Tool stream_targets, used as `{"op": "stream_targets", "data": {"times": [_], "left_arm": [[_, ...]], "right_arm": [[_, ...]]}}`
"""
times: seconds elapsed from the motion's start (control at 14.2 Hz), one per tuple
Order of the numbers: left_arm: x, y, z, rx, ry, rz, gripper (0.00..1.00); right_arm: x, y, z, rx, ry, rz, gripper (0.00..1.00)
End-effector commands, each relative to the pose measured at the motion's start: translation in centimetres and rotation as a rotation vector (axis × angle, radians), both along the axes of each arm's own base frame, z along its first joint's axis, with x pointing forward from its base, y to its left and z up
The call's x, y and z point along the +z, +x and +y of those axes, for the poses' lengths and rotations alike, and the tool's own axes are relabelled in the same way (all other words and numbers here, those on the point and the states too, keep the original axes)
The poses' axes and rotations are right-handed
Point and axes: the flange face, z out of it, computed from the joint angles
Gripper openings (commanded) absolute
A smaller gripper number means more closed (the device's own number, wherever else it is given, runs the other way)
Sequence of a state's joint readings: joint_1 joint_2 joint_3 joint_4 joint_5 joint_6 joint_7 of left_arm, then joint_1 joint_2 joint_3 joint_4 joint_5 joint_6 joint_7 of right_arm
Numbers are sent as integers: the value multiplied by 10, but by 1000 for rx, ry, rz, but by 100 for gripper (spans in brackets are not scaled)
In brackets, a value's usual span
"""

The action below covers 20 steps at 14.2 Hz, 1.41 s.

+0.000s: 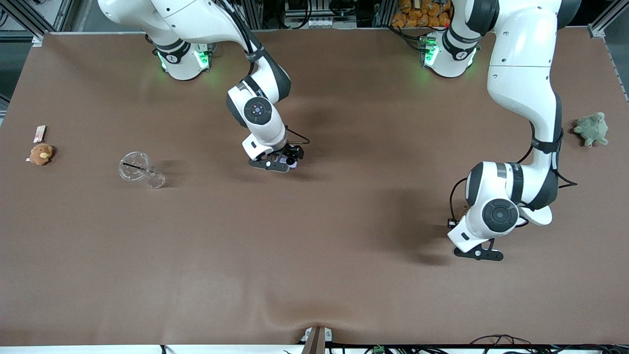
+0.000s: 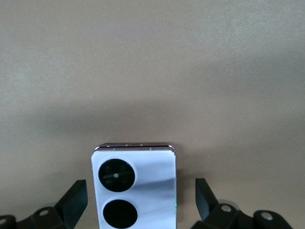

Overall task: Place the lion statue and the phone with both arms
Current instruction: 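Lower the figurine beside the lamp while the right gripper grasps the phone, then open and raise the left gripper while the right gripper lifts the phone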

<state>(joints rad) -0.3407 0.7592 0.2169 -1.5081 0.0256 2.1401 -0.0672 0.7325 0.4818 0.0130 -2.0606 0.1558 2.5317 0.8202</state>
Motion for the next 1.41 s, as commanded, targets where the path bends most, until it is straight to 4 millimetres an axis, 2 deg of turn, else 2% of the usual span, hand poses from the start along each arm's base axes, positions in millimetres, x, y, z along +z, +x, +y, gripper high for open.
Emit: {"op": "stream_targets", "data": {"times": [0.0,0.07,0.14,0.21,0.28,0.42,0.56,0.7,0.85,1.06,1.2,1.34], "left_arm": [[-2,-5,-11,8,-31,11,22],[-10,-12,-12,6,-28,30,22],[-10,-13,-12,5,-28,32,23],[-9,-13,-11,5,-27,35,48],[-8,-13,-10,6,-29,34,99],[-5,-12,-7,8,-28,36,100],[9,-11,-9,2,-35,24,100],[40,-8,-9,9,-49,-10,100],[89,-9,-9,17,-66,-34,100],[178,-19,4,38,-101,-81,100],[237,-39,11,53,-120,-72,100],[287,-63,16,61,-137,-61,100]], "right_arm": [[-1,-4,-1,-27,5,-3,100],[-1,-4,-1,-39,4,-2,100],[-4,-5,-1,-48,1,2,100],[-5,-5,0,-53,0,3,100],[-6,-5,0,-52,-1,3,100],[-7,-6,0,-53,-1,4,100],[-8,-5,2,-68,4,-4,100],[-11,-9,7,-67,6,-9,100],[-13,-10,8,-64,5,-8,100],[-19,-13,8,-61,-4,-1,100],[-17,-15,14,-53,1,-6,100],[-19,-17,18,-47,6,-13,100]]}}
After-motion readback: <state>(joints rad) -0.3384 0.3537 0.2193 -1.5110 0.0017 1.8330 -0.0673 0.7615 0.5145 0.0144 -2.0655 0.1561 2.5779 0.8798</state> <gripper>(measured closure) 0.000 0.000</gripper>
